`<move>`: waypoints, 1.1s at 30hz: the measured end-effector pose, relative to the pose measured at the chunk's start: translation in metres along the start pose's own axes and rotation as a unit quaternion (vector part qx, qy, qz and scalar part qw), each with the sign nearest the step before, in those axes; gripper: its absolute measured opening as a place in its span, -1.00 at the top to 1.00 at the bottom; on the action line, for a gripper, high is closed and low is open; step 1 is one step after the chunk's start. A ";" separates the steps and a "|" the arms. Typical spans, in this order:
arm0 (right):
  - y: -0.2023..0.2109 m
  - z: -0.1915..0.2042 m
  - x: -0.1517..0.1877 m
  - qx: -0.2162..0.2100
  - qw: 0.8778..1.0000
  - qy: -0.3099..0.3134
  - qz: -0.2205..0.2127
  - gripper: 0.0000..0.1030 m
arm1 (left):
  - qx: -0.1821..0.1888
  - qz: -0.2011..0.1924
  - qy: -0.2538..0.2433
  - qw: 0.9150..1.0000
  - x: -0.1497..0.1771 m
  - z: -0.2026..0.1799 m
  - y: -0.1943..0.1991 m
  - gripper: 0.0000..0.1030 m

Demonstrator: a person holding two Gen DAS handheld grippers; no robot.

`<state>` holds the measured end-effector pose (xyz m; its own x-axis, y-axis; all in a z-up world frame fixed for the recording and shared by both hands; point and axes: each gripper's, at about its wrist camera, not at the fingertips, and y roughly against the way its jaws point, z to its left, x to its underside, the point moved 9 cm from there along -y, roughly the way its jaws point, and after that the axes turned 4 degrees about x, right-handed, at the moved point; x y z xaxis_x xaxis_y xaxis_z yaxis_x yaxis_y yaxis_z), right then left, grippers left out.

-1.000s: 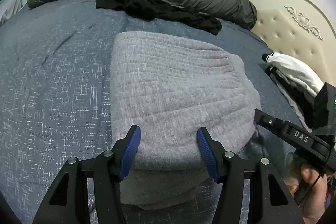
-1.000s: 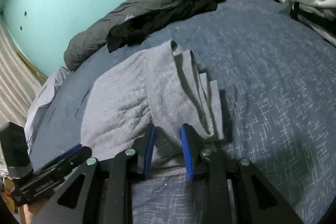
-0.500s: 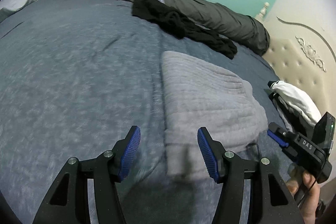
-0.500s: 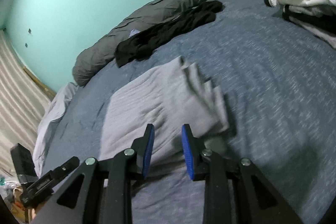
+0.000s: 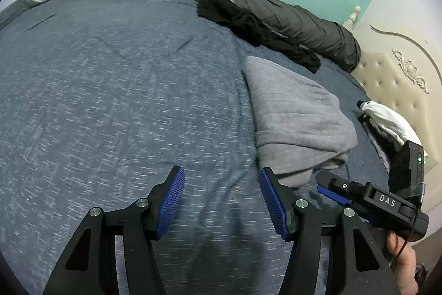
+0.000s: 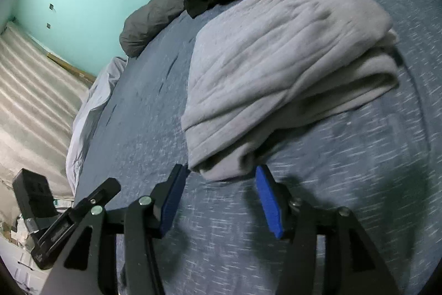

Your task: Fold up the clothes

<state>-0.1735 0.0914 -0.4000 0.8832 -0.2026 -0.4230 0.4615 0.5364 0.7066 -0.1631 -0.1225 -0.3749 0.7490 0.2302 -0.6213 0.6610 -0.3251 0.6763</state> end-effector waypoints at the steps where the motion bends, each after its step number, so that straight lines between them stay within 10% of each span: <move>1: -0.004 0.001 0.001 0.003 1.000 -0.006 0.002 -0.12 | -0.001 -0.002 0.000 1.000 -0.001 0.003 0.001 -0.18; 16: -0.049 0.006 -0.016 0.023 0.999 -0.047 0.014 -0.16 | 0.003 -0.016 0.019 1.000 -0.009 0.028 0.011 -0.18; 23: -0.053 0.008 -0.018 0.020 0.999 -0.041 0.020 0.73 | 0.001 -0.018 0.024 1.000 -0.009 0.029 0.014 -0.18; 33: 0.006 -0.001 -0.022 0.013 0.999 0.014 0.025 0.81 | 0.022 -0.023 0.019 0.999 -0.018 0.004 0.009 -0.18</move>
<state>-0.1899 0.0995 -0.3871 0.9030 -0.1516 -0.4021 0.4184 0.5234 0.7423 -0.1705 -0.1335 -0.3598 0.7196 0.2794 -0.6357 0.6927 -0.3526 0.6291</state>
